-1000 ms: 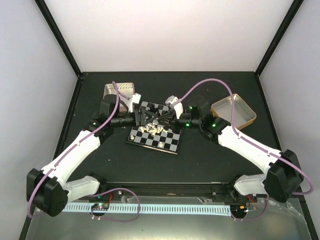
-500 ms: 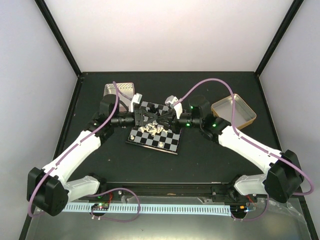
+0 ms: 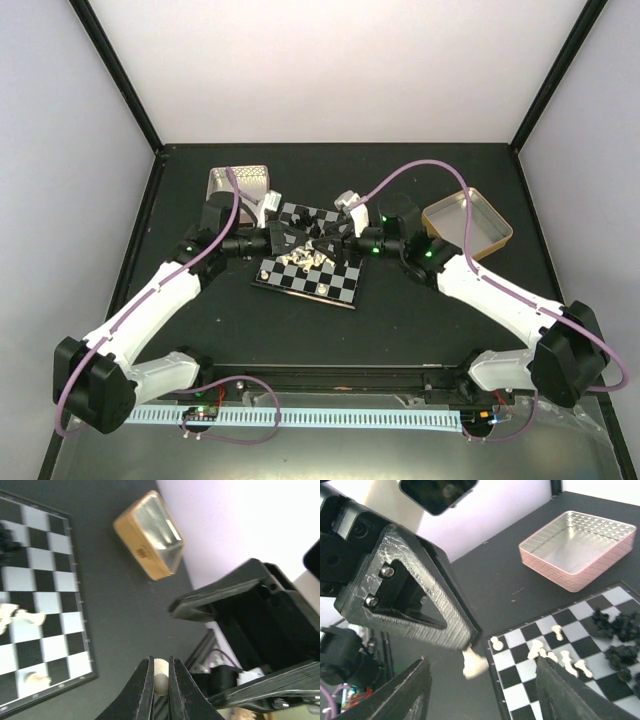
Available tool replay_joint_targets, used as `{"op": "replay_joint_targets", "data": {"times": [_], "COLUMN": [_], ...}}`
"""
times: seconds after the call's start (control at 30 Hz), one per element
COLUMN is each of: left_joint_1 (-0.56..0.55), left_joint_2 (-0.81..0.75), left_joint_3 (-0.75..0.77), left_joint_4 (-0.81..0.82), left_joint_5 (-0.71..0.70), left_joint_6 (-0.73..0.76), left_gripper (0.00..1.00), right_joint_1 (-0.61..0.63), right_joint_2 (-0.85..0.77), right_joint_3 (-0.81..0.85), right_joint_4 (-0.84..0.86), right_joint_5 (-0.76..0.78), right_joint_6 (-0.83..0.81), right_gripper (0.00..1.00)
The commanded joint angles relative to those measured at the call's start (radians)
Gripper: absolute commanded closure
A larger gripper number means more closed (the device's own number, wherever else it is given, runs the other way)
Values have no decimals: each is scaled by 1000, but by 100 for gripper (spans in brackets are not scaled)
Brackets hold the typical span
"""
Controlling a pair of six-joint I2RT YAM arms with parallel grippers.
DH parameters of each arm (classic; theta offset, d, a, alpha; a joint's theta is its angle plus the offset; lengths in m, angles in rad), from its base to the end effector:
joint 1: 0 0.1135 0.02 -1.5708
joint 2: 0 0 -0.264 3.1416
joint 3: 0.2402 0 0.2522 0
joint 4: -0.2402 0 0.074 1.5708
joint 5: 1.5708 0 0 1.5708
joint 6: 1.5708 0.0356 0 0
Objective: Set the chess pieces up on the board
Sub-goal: Place the chess piece on the chessboard.
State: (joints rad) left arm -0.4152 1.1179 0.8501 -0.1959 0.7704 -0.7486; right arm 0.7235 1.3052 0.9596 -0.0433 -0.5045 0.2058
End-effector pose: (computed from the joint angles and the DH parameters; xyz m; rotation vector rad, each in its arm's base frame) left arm 0.2148 -0.1218 0.2994 0.1759 2.2274 -1.4703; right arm 0.2126 0.2107 0.3018 -0.8650 1.8857 1.0857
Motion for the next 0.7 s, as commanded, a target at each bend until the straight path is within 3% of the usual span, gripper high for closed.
{"op": "replay_joint_targets", "data": {"times": [0.0,0.1,0.23,0.43,0.67], "left_joint_1": [3,3,3,3,3], "left_joint_2": [-26,-13,60,257,389], "left_joint_3": [77,94,123,199,216], "left_joint_4": [-236,-338,-434,-562,-576], "left_joint_5": [-285,-486,-656,-769,-823], "left_joint_6": [176,255,300,320,335], "left_gripper": [98,98,99,99,98], "right_joint_1": [3,3,3,4,3], "right_joint_2": [-57,-100,-116,-90,-63], "right_joint_3": [-65,-104,-123,-142,-154], "right_joint_4": [42,43,-12,-63,-75], "right_joint_5": [138,249,379,440,434], "right_joint_6": [70,122,177,216,218], "right_gripper": [38,35,35,35,35]}}
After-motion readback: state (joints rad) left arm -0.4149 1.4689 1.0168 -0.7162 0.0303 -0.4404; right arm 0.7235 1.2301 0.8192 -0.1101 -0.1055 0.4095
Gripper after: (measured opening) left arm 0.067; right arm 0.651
